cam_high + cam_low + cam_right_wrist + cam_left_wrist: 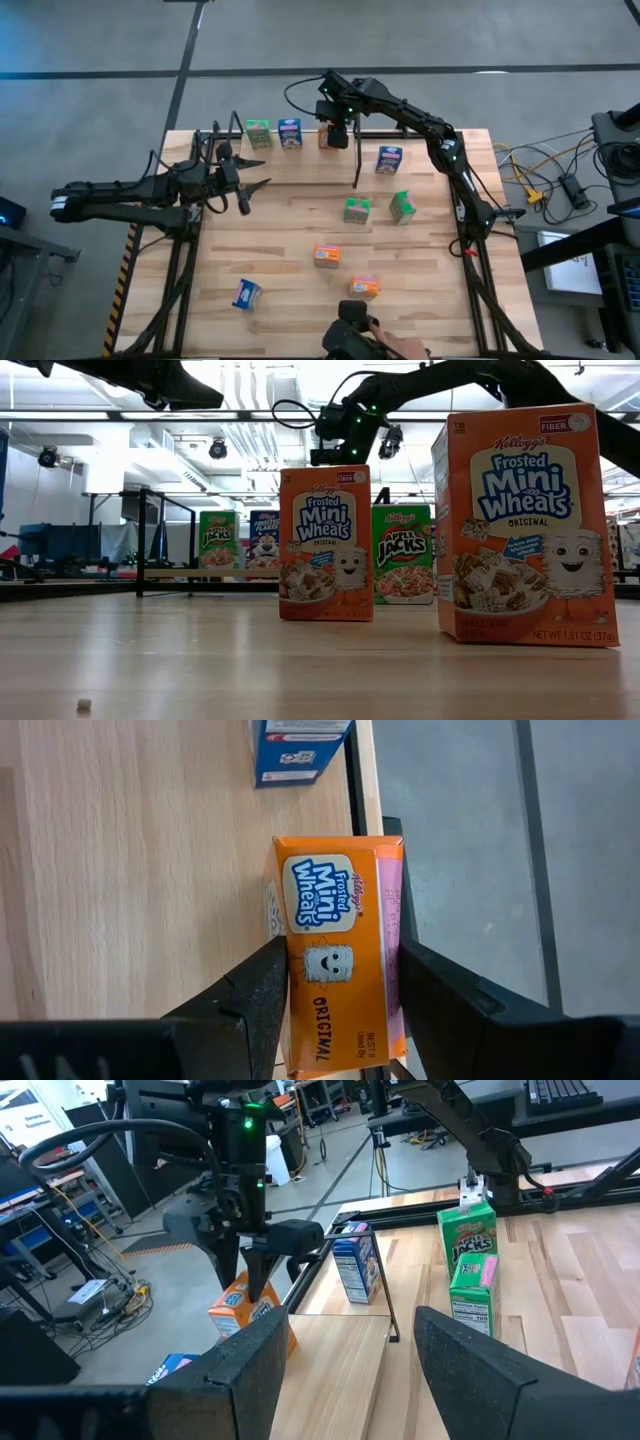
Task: Stack cereal on shelf
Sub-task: Put the top right orange cereal box on the shelf, then put the bottom blue cereal box on the shelf aligned with the other blue cereal box
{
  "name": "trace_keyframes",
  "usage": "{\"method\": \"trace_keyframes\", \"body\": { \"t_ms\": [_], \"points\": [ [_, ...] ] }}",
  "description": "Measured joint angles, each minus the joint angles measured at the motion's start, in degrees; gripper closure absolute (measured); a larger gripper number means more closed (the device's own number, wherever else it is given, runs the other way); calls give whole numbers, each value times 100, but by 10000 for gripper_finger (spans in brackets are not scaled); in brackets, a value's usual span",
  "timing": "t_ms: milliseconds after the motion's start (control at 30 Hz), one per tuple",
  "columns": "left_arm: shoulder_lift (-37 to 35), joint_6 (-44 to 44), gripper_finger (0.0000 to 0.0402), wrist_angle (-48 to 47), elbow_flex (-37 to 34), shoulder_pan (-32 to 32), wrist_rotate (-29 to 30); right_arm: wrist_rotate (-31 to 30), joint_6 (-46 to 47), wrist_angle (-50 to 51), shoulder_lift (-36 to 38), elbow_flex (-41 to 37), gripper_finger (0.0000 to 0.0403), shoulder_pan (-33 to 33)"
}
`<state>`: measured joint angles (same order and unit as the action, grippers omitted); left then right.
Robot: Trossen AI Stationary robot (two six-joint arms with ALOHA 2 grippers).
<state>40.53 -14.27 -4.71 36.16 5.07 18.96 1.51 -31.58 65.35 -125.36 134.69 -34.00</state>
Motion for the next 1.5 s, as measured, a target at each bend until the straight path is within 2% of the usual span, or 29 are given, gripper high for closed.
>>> {"method": "trace_keyframes", "body": {
  "t_ms": [300,667,967,1333,1500],
  "points": [
    [0,0,200,2,0,-1,-1,45,-11,30,0,-9,256,13],
    [0,0,200,1,0,-1,-1,31,102,16,0,-9,189,33],
    [1,0,200,2,0,0,0,-12,214,88,158,21,160,216],
    [33,142,200,-4,0,-1,0,22,861,608,955,26,181,825],
    [158,337,200,-14,0,-1,-2,500,1107,898,1259,-25,193,1180]
  ]
}}
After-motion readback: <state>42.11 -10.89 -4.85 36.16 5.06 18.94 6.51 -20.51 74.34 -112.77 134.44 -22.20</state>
